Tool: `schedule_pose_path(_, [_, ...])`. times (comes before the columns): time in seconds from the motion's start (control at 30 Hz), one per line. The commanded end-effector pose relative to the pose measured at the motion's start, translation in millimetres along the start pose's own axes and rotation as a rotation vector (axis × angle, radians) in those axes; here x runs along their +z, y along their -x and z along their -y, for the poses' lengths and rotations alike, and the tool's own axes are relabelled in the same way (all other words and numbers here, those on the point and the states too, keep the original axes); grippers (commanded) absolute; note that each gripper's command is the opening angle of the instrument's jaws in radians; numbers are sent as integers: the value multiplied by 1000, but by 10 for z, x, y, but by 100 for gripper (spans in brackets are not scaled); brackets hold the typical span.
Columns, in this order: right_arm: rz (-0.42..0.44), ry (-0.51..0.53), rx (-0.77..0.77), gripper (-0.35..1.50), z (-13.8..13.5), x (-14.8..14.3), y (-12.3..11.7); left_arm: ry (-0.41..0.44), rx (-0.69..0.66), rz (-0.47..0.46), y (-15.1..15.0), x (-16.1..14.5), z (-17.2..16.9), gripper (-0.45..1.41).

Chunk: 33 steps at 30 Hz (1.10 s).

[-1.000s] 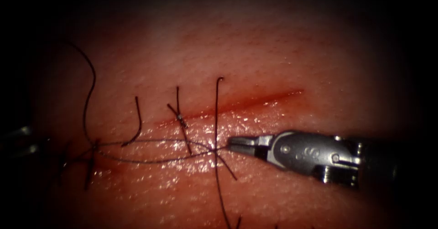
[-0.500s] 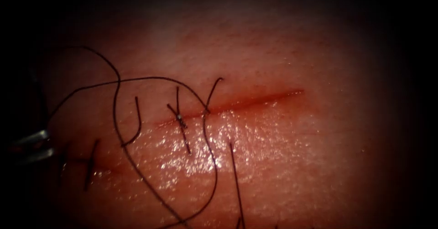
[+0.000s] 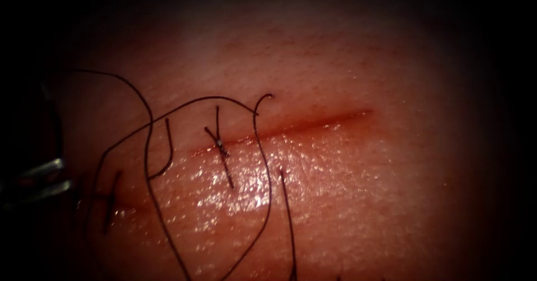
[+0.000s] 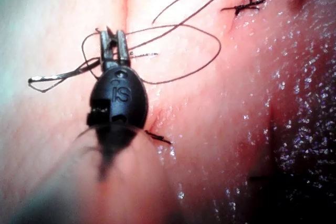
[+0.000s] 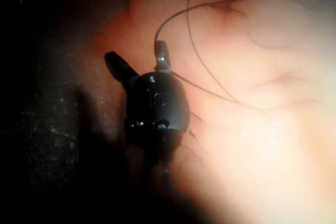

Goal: Wound Closure
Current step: Repeatedly grasp and pull suture through wound with right end-effector until short tail remains

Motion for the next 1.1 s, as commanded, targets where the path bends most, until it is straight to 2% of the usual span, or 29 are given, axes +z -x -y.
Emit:
schedule_pose_path(0.03, [-36, 28, -27, 135, -24, 0, 3, 2, -1, -3, 4, 5, 3, -45])
schedule_pose_path(0.1, [-124, 100, -56, 147, -51, -16, 2, 15, 2, -6, 11, -2, 14, -45])
schedule_pose_path(0.2, [-139, 110, -64, 147, -62, -24, 3, 20, 5, 1, 17, -9, 24, -45])
schedule_pose_path(0.23, [-144, 123, -63, 147, -71, -33, 4, -11, 8, 24, 26, -19, 38, -45])
schedule_pose_path(0.37, [-142, 126, -81, 140, -80, -44, 13, -57, 16, 48, 41, -36, 60, -45])
schedule_pose_path(0.4, [-145, 132, -82, 140, -83, -49, 20, -122, 44, 100, 52, -48, 76, -45])
schedule_pose_path(0.6, [-158, 135, -83, 137, -85, -58, 25, -165, 57, 140, 68, -63, 96, -45])
schedule_pose_path(0.77, [-160, 133, -81, 138, -88, -66, 28, -171, 67, 154, 77, -61, 101, -45])
schedule_pose_path(0.97, [-98, 204, -128, 147, -110, -85, 44, -172, 69, 154, 83, -57, 102, -45])
schedule_pose_path(1.03, [-32, 253, -166, 147, -122, -89, 54, -173, 69, 154, 83, -56, 102, -45])
schedule_pose_path(1.1, [-4, 277, -165, 147, -135, -85, 67, -177, 68, 159, 82, -54, 100, -45])
